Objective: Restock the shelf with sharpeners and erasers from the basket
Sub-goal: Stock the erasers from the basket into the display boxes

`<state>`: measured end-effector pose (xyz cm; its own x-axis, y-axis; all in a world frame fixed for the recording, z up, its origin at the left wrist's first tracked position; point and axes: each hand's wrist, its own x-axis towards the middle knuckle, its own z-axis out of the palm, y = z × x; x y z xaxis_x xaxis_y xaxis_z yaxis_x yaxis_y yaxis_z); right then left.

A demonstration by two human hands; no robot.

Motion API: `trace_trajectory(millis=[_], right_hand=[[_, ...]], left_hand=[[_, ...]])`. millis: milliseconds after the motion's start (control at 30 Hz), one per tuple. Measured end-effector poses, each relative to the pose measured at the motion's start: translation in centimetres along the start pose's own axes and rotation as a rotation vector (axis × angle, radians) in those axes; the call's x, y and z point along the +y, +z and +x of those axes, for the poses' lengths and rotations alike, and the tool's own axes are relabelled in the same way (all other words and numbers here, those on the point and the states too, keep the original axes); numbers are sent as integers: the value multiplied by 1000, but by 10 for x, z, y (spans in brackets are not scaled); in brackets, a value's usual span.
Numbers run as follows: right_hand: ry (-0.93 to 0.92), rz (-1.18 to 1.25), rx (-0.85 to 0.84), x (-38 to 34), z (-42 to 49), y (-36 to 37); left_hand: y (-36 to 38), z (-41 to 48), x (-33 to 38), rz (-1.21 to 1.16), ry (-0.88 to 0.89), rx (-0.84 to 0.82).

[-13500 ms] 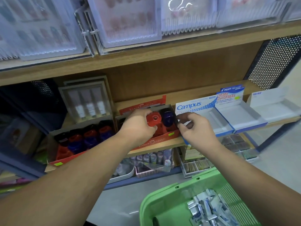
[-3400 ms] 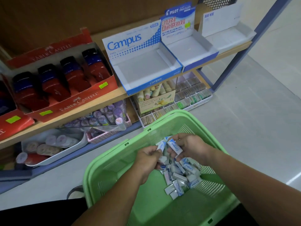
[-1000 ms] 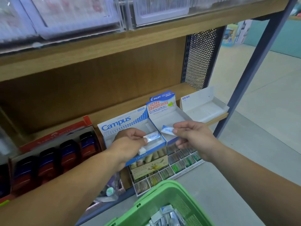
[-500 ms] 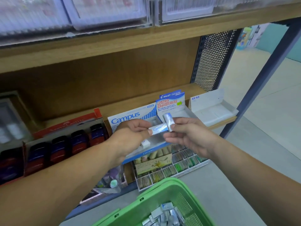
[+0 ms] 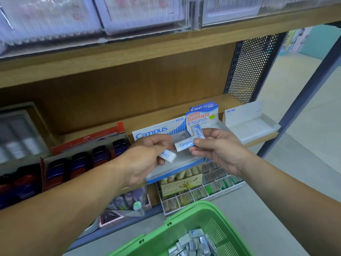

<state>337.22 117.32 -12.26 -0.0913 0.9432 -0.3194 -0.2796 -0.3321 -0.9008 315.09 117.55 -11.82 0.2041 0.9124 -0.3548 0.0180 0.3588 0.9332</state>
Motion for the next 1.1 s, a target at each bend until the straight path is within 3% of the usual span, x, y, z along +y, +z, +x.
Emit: trace_trajectory(millis=[267, 467, 667, 833, 1100], right_hand=[[-7, -161, 63, 1, 4, -6], [-35, -559, 127, 2, 10, -2], [-58, -780, 122, 5, 16, 6], [-78, -807, 143, 3, 19, 0], [-111, -635, 258, 4, 20, -4]], left_hand=[[-9, 5, -1, -16, 17, -21], [-16, 6, -1, 367, 82, 154], [-7, 13, -13, 421, 46, 137], [-3, 21, -26, 649, 96, 118], [1, 22, -33, 923, 206, 73]])
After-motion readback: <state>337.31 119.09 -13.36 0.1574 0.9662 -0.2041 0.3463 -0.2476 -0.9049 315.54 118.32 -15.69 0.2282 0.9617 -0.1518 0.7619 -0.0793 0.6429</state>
